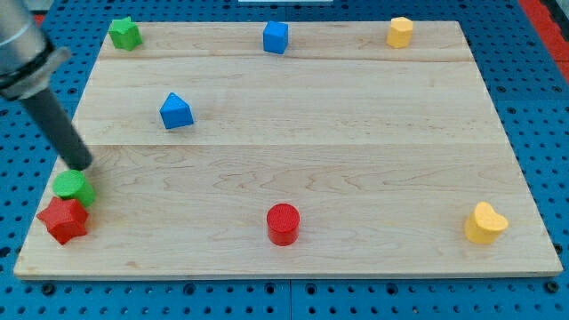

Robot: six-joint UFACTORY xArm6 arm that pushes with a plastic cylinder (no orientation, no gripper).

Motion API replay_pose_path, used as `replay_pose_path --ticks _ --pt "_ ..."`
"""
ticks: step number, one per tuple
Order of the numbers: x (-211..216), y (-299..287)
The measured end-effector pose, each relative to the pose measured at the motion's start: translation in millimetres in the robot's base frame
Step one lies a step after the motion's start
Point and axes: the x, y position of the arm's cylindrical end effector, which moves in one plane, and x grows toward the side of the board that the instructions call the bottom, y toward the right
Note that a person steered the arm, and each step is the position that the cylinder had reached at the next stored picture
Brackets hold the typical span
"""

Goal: Point your close to the blue triangle

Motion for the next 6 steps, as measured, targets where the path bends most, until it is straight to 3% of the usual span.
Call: replay_pose_path --ticks 2,3,6 --pt "-34.2 126.7" --pt "-71.2 147.9" --pt "-99.9 99.9"
